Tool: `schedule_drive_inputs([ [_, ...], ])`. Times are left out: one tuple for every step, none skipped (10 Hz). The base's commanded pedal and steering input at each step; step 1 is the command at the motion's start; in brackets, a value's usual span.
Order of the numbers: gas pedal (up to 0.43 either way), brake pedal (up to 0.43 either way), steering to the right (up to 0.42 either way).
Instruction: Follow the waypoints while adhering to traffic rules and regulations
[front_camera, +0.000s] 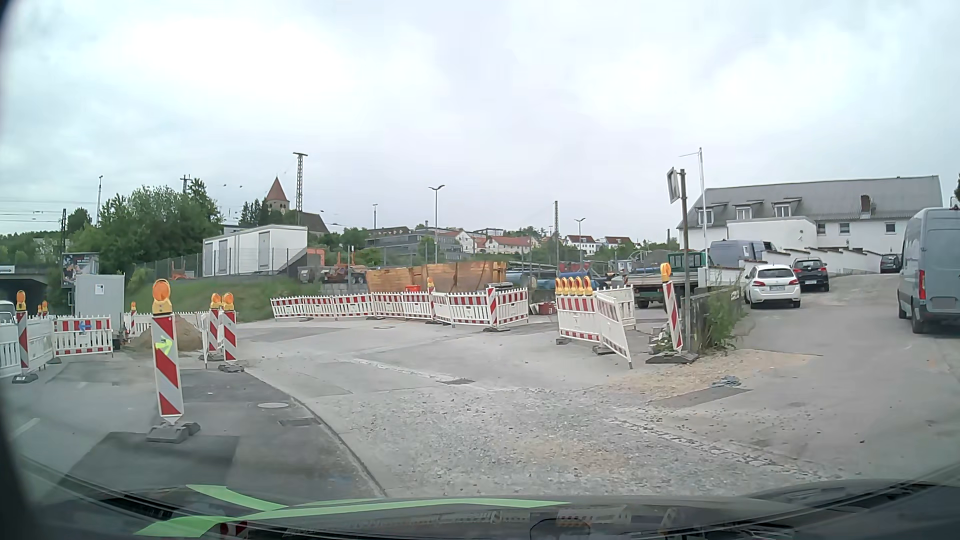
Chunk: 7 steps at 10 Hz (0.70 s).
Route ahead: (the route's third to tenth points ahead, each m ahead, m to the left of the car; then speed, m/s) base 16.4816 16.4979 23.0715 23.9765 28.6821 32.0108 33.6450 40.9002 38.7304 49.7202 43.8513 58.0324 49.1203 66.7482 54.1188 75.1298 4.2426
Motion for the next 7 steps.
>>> schedule_drive_inputs([
  [0.0, 0.0, -0.075],
  [0.008, 0.0, -0.085],
  [0.008, 0.0, -0.101],
  [0.008, 0.0, -0.108],
  [0.008, 0.0, -0.102],
  [0.008, 0.0, -0.099],
  [0.008, 0.0, -0.102],
])
